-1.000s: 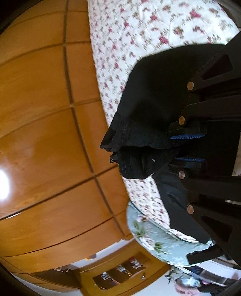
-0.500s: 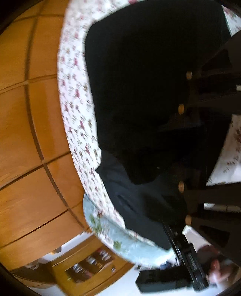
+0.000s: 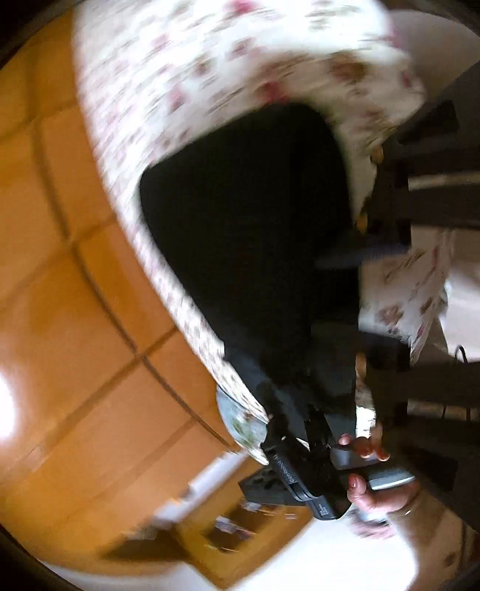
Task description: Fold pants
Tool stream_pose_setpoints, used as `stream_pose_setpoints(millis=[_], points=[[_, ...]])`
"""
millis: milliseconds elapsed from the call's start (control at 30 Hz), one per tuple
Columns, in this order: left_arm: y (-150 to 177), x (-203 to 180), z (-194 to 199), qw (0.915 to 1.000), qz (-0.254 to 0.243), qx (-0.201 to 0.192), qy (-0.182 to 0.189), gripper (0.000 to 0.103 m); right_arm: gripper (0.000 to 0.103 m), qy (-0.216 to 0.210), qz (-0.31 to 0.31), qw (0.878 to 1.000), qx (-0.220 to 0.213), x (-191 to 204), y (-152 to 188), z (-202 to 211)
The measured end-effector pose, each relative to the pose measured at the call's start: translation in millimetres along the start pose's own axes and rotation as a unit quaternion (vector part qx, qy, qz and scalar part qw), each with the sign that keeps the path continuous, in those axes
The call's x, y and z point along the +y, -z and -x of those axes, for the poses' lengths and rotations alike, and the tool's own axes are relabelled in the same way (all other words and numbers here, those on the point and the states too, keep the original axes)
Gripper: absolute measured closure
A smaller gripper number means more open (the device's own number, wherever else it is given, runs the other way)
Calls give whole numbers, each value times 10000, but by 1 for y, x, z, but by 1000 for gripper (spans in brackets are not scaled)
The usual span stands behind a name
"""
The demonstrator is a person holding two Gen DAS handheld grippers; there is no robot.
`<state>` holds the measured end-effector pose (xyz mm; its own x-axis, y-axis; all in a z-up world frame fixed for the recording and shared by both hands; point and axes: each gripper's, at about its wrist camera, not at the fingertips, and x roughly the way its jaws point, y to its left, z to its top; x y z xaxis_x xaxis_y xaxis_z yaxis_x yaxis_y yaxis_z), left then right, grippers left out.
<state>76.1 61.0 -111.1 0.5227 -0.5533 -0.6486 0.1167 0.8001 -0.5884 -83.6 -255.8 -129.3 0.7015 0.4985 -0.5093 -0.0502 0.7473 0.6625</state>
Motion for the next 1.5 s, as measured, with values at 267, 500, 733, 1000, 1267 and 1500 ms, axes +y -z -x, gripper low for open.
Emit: stream_pose_setpoints(millis=[267,500,733,1000,1267,1500], points=[[-9,-3,-33,9993,342,155,58,37,82,-138,-958,9953,-88,-43,12,11],[-5,-18,-41,9989,129,438,116,85,87,-122,-796,9965,-229,-31,12,21],[-25,-54,14,9946,213,-43,1017,87,93,156,-809,9963,-256,-33,-2,5],[-36,-90,47,9916,-278,-278,1232,88,93,-193,-867,9954,-368,-26,-10,9],[-34,-104,47,9906,-333,-285,1297,88,93,-648,-1106,9916,178,-11,-10,3],[-31,-114,50,9871,-230,-262,1564,88,93,-761,-1098,9910,-47,-4,-12,-12]])
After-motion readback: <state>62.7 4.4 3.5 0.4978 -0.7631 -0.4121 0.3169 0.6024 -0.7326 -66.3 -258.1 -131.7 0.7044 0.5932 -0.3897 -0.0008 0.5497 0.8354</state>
